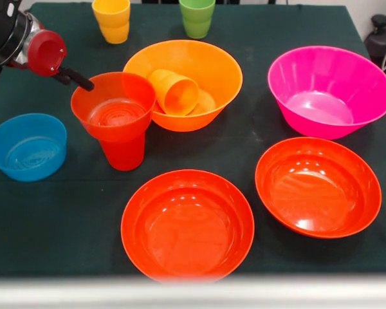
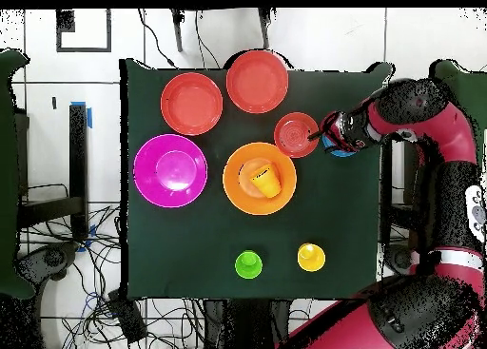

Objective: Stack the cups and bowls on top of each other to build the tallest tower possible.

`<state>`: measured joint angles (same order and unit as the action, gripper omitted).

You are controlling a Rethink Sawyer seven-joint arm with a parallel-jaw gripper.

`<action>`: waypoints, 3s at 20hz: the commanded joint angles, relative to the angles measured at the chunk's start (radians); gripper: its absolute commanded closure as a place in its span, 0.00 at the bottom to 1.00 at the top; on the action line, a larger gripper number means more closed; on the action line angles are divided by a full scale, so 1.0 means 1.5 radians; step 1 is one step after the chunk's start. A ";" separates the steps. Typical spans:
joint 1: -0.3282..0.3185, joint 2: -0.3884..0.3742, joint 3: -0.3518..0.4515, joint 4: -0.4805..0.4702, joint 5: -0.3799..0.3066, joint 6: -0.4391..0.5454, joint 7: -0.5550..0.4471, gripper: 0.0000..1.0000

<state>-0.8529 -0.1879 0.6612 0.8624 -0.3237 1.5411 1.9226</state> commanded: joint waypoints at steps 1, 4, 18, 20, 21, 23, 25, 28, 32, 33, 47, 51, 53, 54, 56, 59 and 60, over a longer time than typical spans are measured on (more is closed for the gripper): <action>0.025 -0.026 -0.022 0.042 -0.048 0.015 -0.163 0.00; 0.026 -0.048 -0.031 0.080 -0.039 0.019 -0.133 0.00; 0.069 -0.177 -0.070 0.287 0.071 -0.010 0.102 0.00; 0.077 -0.179 -0.078 0.303 0.085 -0.031 0.116 0.00; 0.081 -0.171 -0.085 0.303 0.089 -0.039 0.125 0.00; 0.088 -0.168 -0.096 0.310 0.097 -0.056 0.134 0.00; 0.096 -0.155 -0.113 0.310 0.097 -0.076 0.144 0.00; 0.115 -0.143 -0.137 0.302 0.096 -0.095 0.166 0.00; 0.160 -0.122 -0.183 0.273 0.083 -0.114 0.222 0.00; 0.175 -0.108 -0.201 0.251 0.076 -0.099 0.245 0.00; 0.260 -0.077 -0.323 0.214 0.048 -0.073 0.317 0.00; 0.277 -0.103 -0.350 0.234 0.049 -0.063 0.321 0.00; 0.287 -0.116 -0.366 0.246 0.050 -0.062 0.323 0.00; 0.292 -0.116 -0.373 0.243 0.049 -0.061 0.322 0.00; 0.307 -0.123 -0.394 0.243 0.042 -0.055 0.328 0.00; 0.327 -0.107 -0.422 0.209 0.021 -0.048 0.332 0.00; 0.334 -0.103 -0.430 0.202 0.016 -0.054 0.331 0.00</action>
<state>-0.3989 -0.3633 0.0495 1.1904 -0.2205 1.4692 2.2343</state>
